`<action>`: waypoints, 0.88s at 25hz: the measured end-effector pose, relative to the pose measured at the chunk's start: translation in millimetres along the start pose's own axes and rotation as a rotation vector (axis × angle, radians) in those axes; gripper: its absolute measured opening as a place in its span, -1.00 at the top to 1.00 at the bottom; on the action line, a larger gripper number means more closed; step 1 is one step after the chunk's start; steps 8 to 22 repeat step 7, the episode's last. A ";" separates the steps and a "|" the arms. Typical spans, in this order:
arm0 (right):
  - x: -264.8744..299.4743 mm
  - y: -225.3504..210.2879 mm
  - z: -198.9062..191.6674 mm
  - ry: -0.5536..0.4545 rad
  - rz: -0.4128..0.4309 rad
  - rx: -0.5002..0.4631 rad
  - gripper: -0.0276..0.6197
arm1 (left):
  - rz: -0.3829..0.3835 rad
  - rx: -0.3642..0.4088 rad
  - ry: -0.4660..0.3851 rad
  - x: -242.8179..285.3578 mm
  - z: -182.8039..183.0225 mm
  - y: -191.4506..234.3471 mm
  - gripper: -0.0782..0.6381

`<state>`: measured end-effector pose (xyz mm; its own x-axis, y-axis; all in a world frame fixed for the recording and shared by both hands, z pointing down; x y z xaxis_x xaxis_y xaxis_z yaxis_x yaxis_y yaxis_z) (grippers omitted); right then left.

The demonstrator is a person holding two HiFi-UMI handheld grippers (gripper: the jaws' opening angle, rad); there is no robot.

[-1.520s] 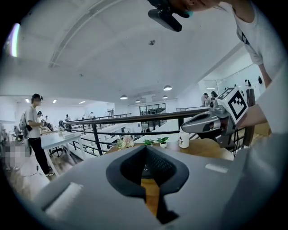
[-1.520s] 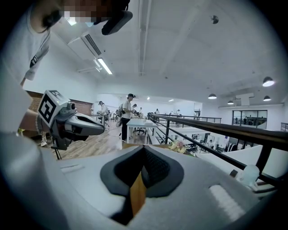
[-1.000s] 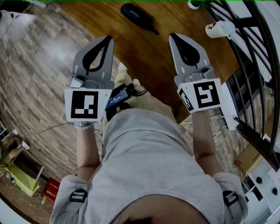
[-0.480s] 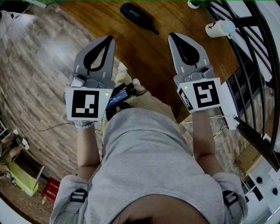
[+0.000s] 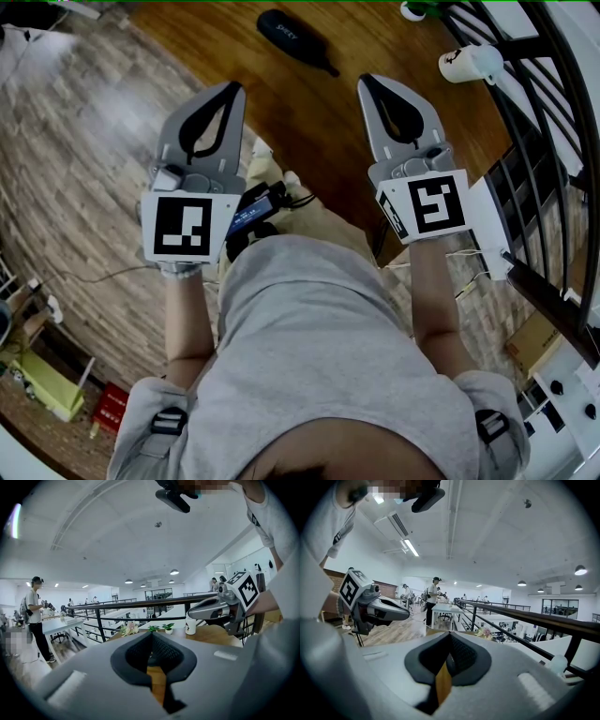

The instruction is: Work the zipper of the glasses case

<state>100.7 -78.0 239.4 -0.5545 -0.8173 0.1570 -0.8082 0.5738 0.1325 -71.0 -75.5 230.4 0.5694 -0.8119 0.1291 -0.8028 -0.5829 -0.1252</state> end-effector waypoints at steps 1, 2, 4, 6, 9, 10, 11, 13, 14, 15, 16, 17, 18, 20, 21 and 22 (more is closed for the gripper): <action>0.3 0.1 -0.2 0.000 0.001 0.001 0.91 | 0.000 0.001 0.001 0.2 0.1 0.0 0.74; 0.5 0.1 -0.2 0.000 0.001 0.002 0.91 | -0.001 0.003 0.001 0.4 0.2 -0.1 0.74; 0.7 0.3 -0.2 0.000 0.002 0.002 0.91 | -0.001 0.004 0.001 0.8 0.4 -0.3 0.74; 0.7 0.5 0.0 -0.001 0.004 0.002 0.91 | -0.001 0.002 0.001 0.9 0.2 -0.6 0.74; 0.7 0.6 0.1 -0.001 0.005 0.001 0.91 | 0.000 0.001 0.002 0.9 0.1 -0.7 0.74; 0.7 0.6 0.1 -0.001 0.005 0.001 0.91 | 0.000 0.001 0.002 0.9 0.1 -0.7 0.74; 0.7 0.6 0.1 -0.001 0.005 0.001 0.91 | 0.000 0.001 0.002 0.9 0.1 -0.7 0.74; 0.7 0.6 0.1 -0.001 0.005 0.001 0.91 | 0.000 0.001 0.002 0.9 0.1 -0.7 0.74; 0.7 0.6 0.1 -0.001 0.005 0.001 0.91 | 0.000 0.001 0.002 0.9 0.1 -0.7 0.74; 0.7 0.6 0.1 -0.001 0.005 0.001 0.91 | 0.000 0.001 0.002 0.9 0.1 -0.7 0.74; 0.7 0.6 0.1 -0.001 0.005 0.001 0.91 | 0.000 0.001 0.002 0.9 0.1 -0.7 0.74; 0.7 0.6 0.1 -0.001 0.005 0.001 0.91 | 0.000 0.001 0.002 0.9 0.1 -0.7 0.74; 0.7 0.6 0.1 -0.001 0.005 0.001 0.91 | 0.000 0.001 0.002 0.9 0.1 -0.7 0.74; 0.7 0.6 0.1 -0.001 0.005 0.001 0.91 | 0.000 0.001 0.002 0.9 0.1 -0.7 0.74; 0.7 0.6 0.1 -0.001 0.005 0.001 0.91 | 0.000 0.001 0.002 0.9 0.1 -0.7 0.74; 0.7 0.6 0.1 -0.001 0.005 0.001 0.91 | 0.000 0.001 0.002 0.9 0.1 -0.7 0.74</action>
Point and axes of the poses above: the fingertips, and each gripper's own axes: x forward along the fingers, y to its left, z out of its top, the point moved 4 cm from there along -x, backward along the fingers, and after that the axes turned 4 degrees about -y, right-handed, at the moved point
